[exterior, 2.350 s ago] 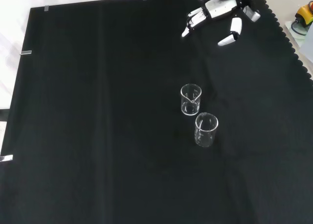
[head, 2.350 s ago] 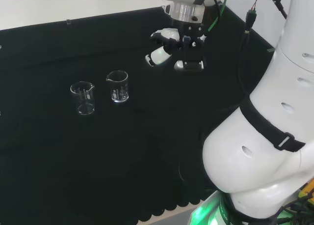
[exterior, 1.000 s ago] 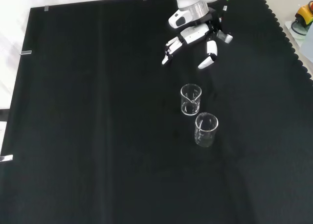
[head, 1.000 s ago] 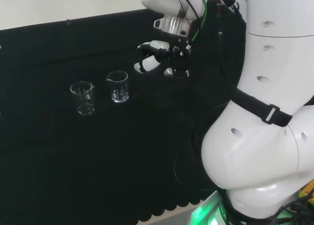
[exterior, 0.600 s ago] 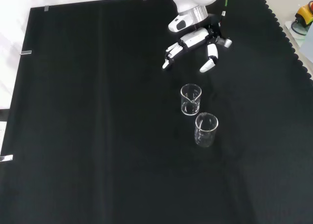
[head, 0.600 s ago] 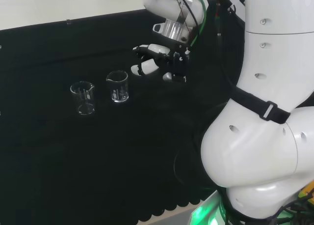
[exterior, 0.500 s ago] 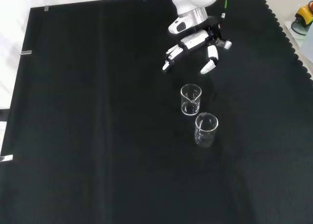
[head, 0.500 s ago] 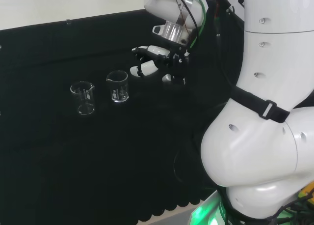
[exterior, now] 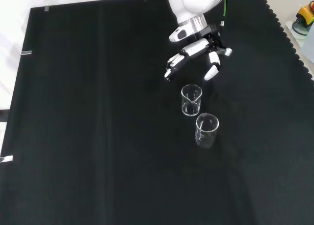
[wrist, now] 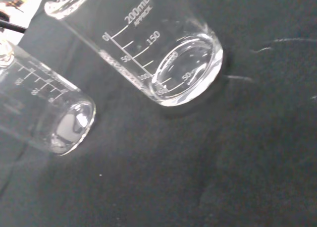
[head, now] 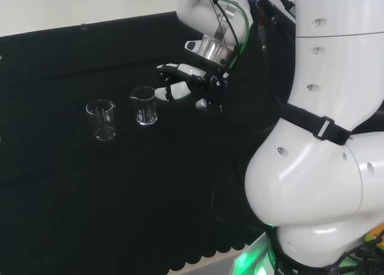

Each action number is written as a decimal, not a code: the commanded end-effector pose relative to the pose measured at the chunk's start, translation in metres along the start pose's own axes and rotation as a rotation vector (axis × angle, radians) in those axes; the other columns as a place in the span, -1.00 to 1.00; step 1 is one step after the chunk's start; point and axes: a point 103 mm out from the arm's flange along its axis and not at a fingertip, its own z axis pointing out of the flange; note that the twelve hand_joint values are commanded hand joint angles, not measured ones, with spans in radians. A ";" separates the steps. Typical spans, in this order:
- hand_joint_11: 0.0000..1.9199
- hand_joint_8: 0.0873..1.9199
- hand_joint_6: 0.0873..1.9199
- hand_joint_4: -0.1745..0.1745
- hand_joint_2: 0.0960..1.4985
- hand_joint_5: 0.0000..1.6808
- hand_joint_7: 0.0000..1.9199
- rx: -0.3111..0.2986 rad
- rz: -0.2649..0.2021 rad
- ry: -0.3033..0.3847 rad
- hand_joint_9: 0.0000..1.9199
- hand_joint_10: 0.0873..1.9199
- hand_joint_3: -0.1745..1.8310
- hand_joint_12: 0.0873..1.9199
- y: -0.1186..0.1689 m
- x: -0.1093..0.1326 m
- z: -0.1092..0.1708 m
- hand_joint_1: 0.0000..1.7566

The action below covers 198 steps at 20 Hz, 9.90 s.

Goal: Pick up the beaker on the right.

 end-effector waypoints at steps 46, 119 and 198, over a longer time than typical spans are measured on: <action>-1.00 -0.17 -0.81 -0.25 -0.65 -0.66 -0.75 -0.050 -0.205 0.314 -0.59 -0.42 0.34 0.15 0.013 0.003 0.039 0.02; -1.00 -0.21 -0.34 -0.20 -0.66 -0.71 -0.58 0.068 -0.251 0.306 -0.51 -0.41 0.34 0.26 0.039 0.002 0.064 0.07; -0.06 -0.18 0.03 -1.00 -0.36 0.35 0.41 0.001 -0.318 0.143 0.21 -0.23 0.07 -0.10 0.046 0.037 0.040 0.63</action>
